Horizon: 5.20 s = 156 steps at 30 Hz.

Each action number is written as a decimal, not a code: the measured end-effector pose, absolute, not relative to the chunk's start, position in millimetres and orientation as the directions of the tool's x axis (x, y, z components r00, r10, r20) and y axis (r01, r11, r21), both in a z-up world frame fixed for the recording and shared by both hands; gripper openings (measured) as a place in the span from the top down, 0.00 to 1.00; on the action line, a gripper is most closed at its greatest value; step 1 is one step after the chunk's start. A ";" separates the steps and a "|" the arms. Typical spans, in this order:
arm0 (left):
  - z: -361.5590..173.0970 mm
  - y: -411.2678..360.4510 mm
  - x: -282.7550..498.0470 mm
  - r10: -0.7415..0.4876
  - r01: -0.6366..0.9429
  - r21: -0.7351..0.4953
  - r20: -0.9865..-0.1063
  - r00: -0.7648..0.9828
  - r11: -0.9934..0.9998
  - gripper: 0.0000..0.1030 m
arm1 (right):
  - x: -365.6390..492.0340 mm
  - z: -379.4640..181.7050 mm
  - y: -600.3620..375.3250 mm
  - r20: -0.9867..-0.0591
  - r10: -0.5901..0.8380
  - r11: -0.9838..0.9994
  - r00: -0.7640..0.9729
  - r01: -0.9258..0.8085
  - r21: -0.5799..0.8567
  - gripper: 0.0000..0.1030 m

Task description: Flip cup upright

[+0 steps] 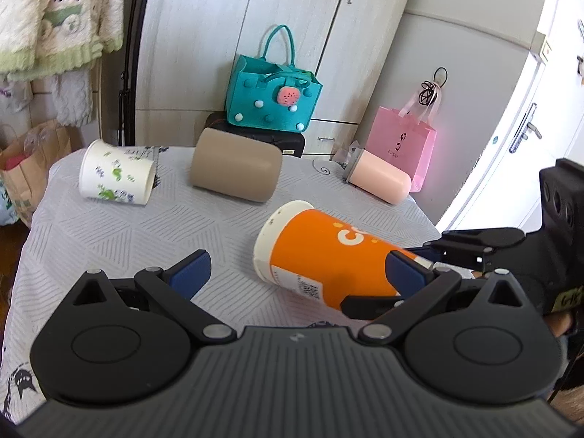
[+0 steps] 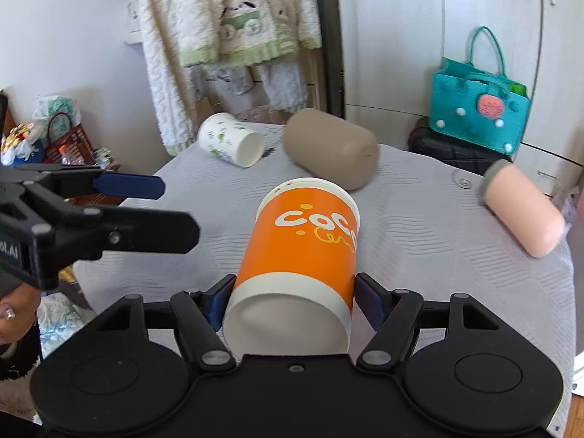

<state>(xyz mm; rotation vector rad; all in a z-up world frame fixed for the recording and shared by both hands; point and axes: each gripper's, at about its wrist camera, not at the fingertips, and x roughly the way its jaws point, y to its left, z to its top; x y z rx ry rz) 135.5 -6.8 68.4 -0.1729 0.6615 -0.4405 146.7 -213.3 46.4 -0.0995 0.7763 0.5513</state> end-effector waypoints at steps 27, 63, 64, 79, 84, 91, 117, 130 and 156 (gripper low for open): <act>4.7 9.9 160.5 -0.634 0.237 -0.614 -0.579 0.512 0.753 0.02 | 133.7 37.6 -192.2 -0.719 0.486 0.797 0.497 -0.590 0.130 0.14; 30.6 -12.9 165.3 -0.626 0.416 -0.492 -0.415 0.660 0.765 0.28 | 169.3 42.2 -228.3 -0.607 0.625 0.707 0.491 -0.686 0.172 0.24; 32.6 -13.8 164.2 -0.620 0.422 -0.477 -0.409 0.670 0.771 0.28 | 168.9 42.7 -227.7 -0.593 0.625 0.707 0.507 -0.690 0.156 0.24; 50.0 -14.3 155.1 -0.538 0.454 -0.298 -0.343 0.770 0.840 0.28 | 144.4 31.0 -208.4 -0.367 0.596 0.724 0.714 -0.676 -0.139 0.24; 48.9 -20.3 158.6 -0.552 0.487 -0.261 -0.340 0.762 0.833 0.28 | 147.6 23.9 -209.0 -0.358 0.579 0.743 0.733 -0.655 -0.138 0.24; 42.3 -34.6 166.2 -0.524 0.486 -0.196 -0.327 0.786 0.852 0.28 | 154.6 14.7 -204.2 -0.338 0.532 0.763 0.777 -0.612 -0.207 0.24; 31.1 -7.8 138.9 -0.442 0.367 -0.253 -0.392 0.807 0.895 0.18 | 142.0 17.0 -227.1 -0.429 0.512 0.834 0.744 -0.549 0.043 0.17; 44.2 -1.8 77.4 -0.333 0.300 -0.144 -0.378 0.864 0.943 0.17 | 77.2 31.6 -241.1 -0.305 0.436 0.887 0.847 -0.461 -0.011 0.16; 28.0 -11.3 10.2 -0.211 0.191 -0.092 -0.360 0.909 0.977 0.00 | -5.3 14.1 -250.9 -0.233 0.201 0.977 0.951 -0.211 -0.017 0.00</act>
